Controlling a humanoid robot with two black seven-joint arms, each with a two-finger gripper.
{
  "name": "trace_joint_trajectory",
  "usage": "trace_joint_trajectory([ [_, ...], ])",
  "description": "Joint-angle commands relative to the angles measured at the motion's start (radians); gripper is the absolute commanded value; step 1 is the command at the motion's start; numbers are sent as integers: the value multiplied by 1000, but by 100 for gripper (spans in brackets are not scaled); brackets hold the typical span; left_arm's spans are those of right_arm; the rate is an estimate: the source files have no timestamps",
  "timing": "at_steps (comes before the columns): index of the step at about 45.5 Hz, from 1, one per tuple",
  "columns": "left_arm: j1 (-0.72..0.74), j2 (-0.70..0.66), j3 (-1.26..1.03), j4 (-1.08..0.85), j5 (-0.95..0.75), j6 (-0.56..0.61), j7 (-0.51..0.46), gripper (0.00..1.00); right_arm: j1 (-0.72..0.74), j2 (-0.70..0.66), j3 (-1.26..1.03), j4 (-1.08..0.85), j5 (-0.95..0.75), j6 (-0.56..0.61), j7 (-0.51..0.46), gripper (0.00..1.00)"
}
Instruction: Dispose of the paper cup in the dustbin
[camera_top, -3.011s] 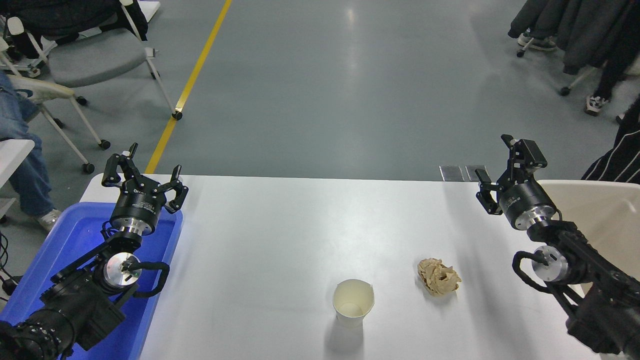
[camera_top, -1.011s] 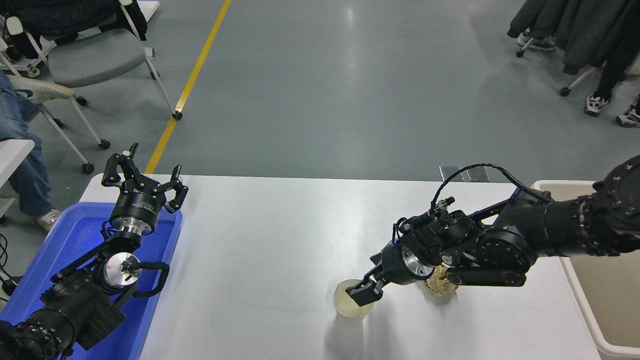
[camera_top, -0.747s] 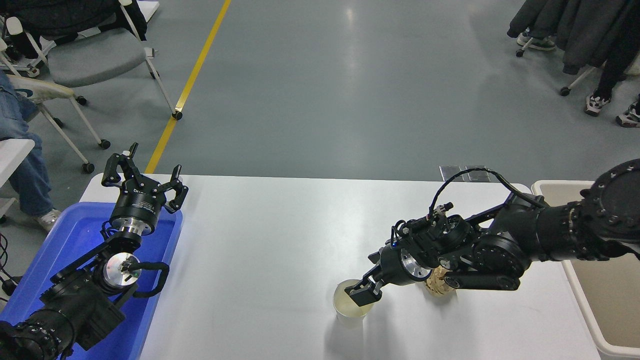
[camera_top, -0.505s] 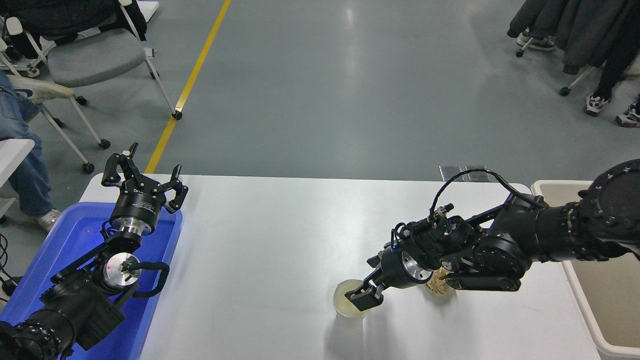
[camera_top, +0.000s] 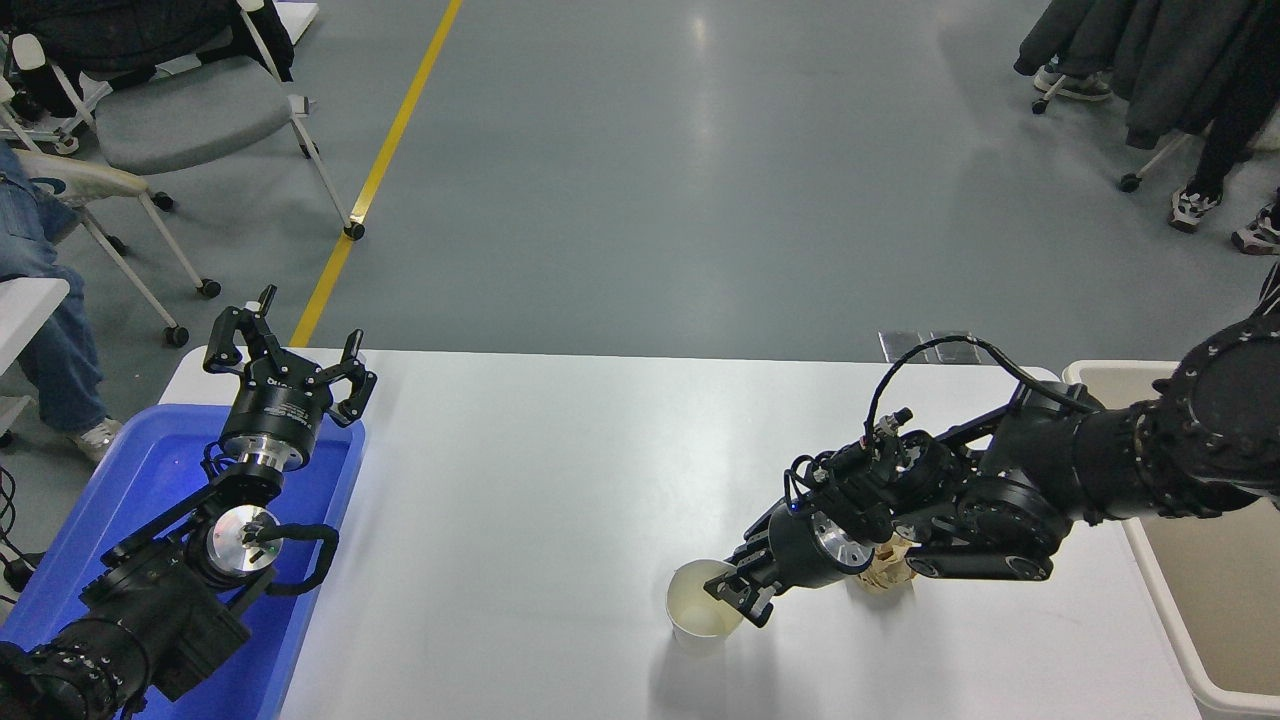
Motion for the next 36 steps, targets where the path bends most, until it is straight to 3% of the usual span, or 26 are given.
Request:
trace_joint_trajectory([
  [1,0,1,0,0,0,0,0,100,9,-1,-3,0,-5,-5,5,0],
  [19,0,1,0,0,0,0,0,100,92,-39,5,30,18,6,23,0],
  [36,0,1,0,1,0,0,0,100,416,-208,3,242,79,33,42,0],
])
